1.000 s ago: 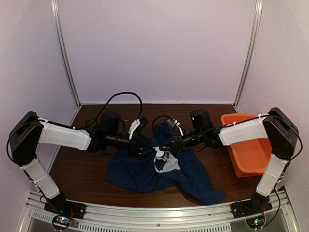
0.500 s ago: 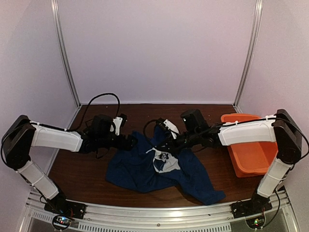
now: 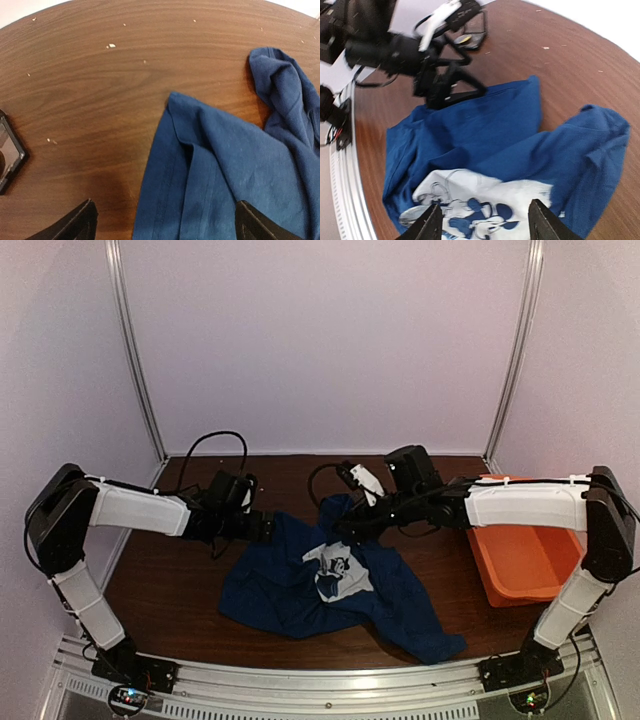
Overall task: Pin the brooch onto the clothing
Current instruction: Place the brooch on the flattened clothing, then smooth out the clothing with brooches at the center of the board.
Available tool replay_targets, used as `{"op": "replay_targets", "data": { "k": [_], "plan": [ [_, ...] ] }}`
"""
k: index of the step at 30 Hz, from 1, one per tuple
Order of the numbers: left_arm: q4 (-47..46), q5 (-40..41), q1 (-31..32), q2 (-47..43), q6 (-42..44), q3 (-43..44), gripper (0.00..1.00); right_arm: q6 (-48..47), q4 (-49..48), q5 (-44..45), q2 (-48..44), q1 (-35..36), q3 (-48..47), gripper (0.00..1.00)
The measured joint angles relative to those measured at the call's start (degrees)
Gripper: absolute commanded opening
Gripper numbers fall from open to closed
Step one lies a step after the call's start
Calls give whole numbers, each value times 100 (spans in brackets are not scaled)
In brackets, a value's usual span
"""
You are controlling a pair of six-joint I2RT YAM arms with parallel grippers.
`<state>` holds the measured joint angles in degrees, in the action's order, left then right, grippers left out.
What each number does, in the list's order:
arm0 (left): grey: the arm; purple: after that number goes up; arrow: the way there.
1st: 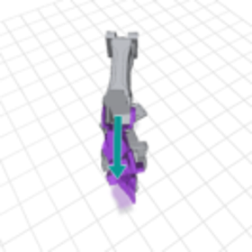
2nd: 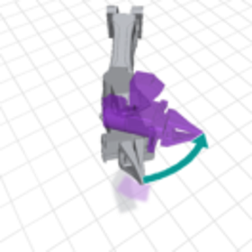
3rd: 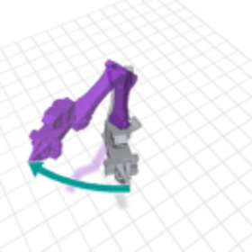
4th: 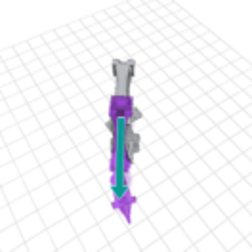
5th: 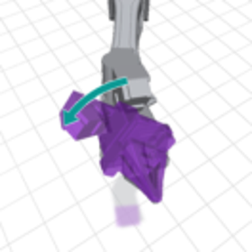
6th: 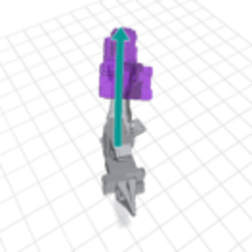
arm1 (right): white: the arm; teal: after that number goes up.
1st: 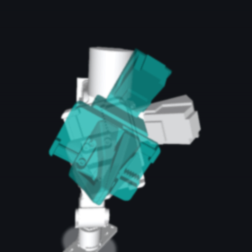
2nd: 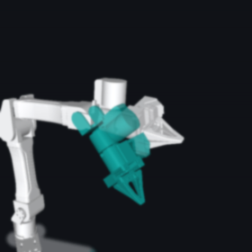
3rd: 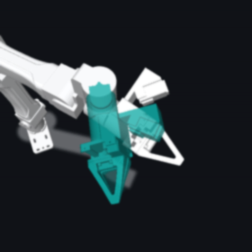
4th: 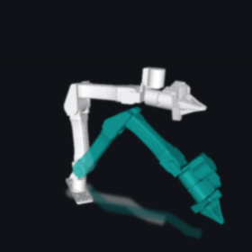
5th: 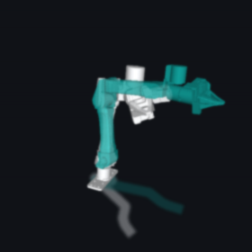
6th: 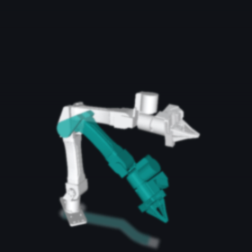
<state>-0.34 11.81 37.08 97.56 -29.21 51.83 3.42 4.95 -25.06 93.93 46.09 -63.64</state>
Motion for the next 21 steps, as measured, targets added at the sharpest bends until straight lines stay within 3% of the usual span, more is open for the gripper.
{"op": "replay_targets", "data": {
  "k": [5,13,21],
  "plan": [
    [358,138,-52,404,-2,721,98,374,131,887,33,-590,-136,61],
    [892,278,-63,1167,129,1578,98,651,844,2063,1429,-597,-1226,61],
    [1241,367,-61,1508,348,1989,98,780,1364,2601,2306,-597,-1683,59]
  ]
}}
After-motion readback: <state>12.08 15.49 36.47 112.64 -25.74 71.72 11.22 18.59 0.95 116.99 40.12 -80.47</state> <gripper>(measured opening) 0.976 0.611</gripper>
